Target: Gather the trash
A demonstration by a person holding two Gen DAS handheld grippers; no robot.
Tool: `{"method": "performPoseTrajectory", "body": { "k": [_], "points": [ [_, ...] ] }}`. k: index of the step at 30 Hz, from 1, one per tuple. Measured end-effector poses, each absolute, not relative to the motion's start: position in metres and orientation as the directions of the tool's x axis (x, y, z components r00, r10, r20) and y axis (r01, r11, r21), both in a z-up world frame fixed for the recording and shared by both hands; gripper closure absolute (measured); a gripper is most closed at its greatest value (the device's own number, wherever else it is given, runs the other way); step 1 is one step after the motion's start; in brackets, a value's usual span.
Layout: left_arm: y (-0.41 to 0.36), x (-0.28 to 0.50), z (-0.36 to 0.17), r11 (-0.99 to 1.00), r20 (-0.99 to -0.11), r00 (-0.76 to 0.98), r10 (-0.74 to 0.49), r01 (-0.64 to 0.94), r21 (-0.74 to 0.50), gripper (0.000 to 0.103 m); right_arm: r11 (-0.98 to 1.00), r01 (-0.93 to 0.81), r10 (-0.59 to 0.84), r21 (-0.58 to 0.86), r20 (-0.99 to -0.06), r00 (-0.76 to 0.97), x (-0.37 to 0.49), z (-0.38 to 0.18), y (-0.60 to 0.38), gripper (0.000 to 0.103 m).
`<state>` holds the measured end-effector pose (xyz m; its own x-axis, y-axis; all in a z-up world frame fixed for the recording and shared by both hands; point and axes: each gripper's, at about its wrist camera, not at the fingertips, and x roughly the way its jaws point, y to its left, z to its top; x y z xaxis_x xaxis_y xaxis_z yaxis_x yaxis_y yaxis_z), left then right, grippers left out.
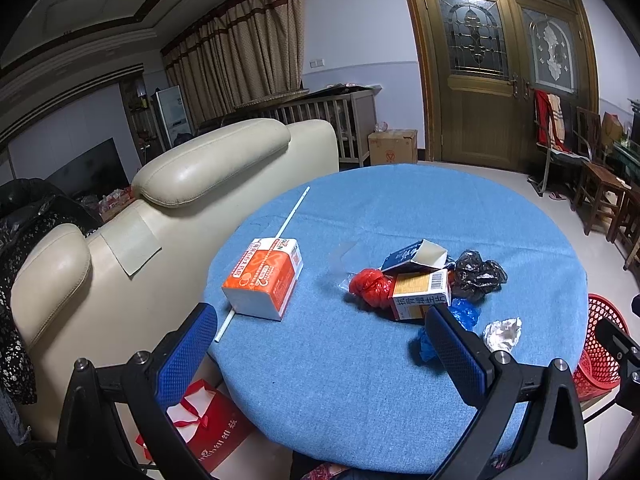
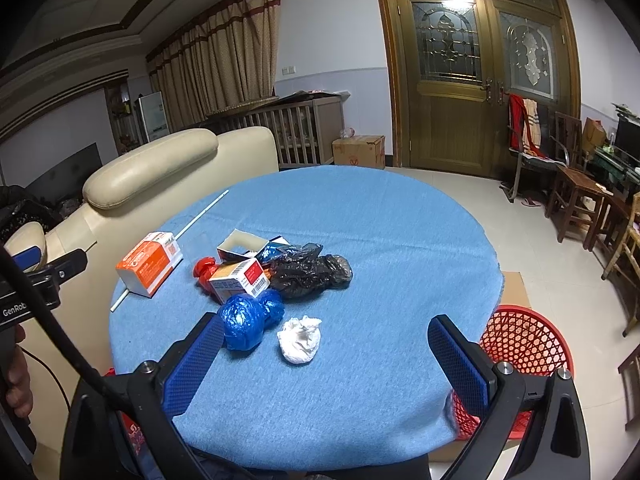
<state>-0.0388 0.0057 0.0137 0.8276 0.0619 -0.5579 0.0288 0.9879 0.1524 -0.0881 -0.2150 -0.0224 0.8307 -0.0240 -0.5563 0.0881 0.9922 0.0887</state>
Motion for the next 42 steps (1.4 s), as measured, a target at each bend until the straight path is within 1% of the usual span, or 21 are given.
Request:
{"method": "performPoseTrajectory", "body": {
  "k": [5,8,11,13,15,19,20,21,23,25,26,27,33,34,35,36,38,39,40,42],
  "points": [
    [0.005,-0.034,0.006,0.988,-0.575,0.816,0.062,0.033,0.153,0.0,0.991,0.089,-0.014,0.1,-0.578,0.816,-0.081,-0.032,-0.218,0.0],
    [0.007,-0.027,-0.004,0.989,-0.601,0.798,0.054,0.041,0.144,0.0,0.99,0.084,0.003,0.117,-0.599,0.801,-0.074,-0.043,-0.22,0.0],
    [0.012,-0.014,-0.024,0.991,-0.661,0.749,0.042,0.051,0.12,0.0,0.986,0.057,0.055,0.158,-0.626,0.778,-0.057,-0.064,-0.223,0.0],
    [0.014,-0.005,-0.039,0.992,-0.704,0.709,0.035,0.058,0.108,0.0,0.98,0.039,0.103,0.195,-0.666,0.738,-0.038,-0.084,-0.226,0.0],
    [0.016,0.003,-0.052,0.993,-0.738,0.674,0.027,0.065,0.095,0.0,0.971,0.025,0.15,0.238,-0.684,0.714,-0.02,-0.099,-0.227,0.002],
    [0.014,0.014,-0.065,0.994,-0.789,0.613,-0.05,0.107,0.02,0.0,0.938,0.003,0.257,0.346,-0.704,0.662,0.014,-0.12,-0.22,0.018],
    [0.013,0.016,-0.066,0.993,-0.795,0.603,-0.069,0.114,0.001,0.0,0.933,-0.007,0.282,0.361,-0.716,0.639,0.024,-0.127,-0.219,0.028],
    [0.012,0.017,-0.065,0.993,-0.796,0.6,-0.074,0.118,-0.004,0.0,0.931,-0.008,0.293,0.365,-0.732,0.616,0.032,-0.135,-0.219,0.046],
    [0.007,0.018,-0.064,0.991,-0.797,0.599,-0.081,0.132,-0.001,0.0,0.91,-0.016,0.348,0.414,-0.744,0.571,0.046,-0.15,-0.217,0.064],
    [0.003,0.021,-0.063,0.989,-0.8,0.592,-0.095,0.148,-0.008,0.0,0.9,-0.023,0.371,0.436,-0.736,0.567,0.047,-0.155,-0.216,0.067],
    [0.0,0.024,-0.064,0.987,-0.803,0.585,-0.112,0.162,-0.02,0.0,0.901,-0.024,0.368,0.432,-0.737,0.567,0.044,-0.156,-0.218,0.074],
    [-0.003,0.026,-0.064,0.984,-0.808,0.576,-0.128,0.175,-0.031,0.0,0.903,-0.023,0.362,0.428,-0.734,0.575,0.039,-0.154,-0.221,0.077],
    [-0.053,0.053,-0.083,0.945,-0.844,0.473,-0.253,0.308,-0.111,0.001,0.907,0.035,0.306,0.42,-0.714,0.63,0.001,-0.143,-0.26,0.077],
    [-0.062,0.057,-0.088,0.937,-0.85,0.452,-0.271,0.325,-0.126,0.006,0.902,0.048,0.305,0.43,-0.709,0.636,-0.006,-0.139,-0.268,0.077],
    [-0.073,0.061,-0.094,0.926,-0.855,0.425,-0.297,0.348,-0.149,0.014,0.899,0.057,0.3,0.434,-0.706,0.642,-0.011,-0.137,-0.273,0.077],
    [-0.082,0.065,-0.1,0.915,-0.86,0.401,-0.314,0.369,-0.163,0.019,0.895,0.072,0.288,0.44,-0.695,0.659,-0.021,-0.133,-0.282,0.077],
    [-0.096,0.07,-0.11,0.91,-0.875,0.376,-0.304,0.387,-0.15,0.042,0.894,0.092,0.267,0.439,-0.685,0.678,-0.035,-0.127,-0.295,0.077],
    [-0.101,0.072,-0.116,0.918,-0.886,0.378,-0.268,0.378,-0.116,0.046,0.893,0.104,0.252,0.439,-0.676,0.692,-0.042,-0.123,-0.303,0.077],
    [-0.102,0.072,-0.118,0.92,-0.887,0.379,-0.264,0.375,-0.113,0.053,0.893,0.113,0.237,0.436,-0.669,0.704,-0.048,-0.121,-0.31,0.077],
    [-0.1,0.068,-0.115,0.921,-0.876,0.389,-0.286,0.365,-0.138,0.056,0.889,0.135,0.206,0.436,-0.648,0.733,-0.065,-0.113,-0.324,0.077]
  ]
}}
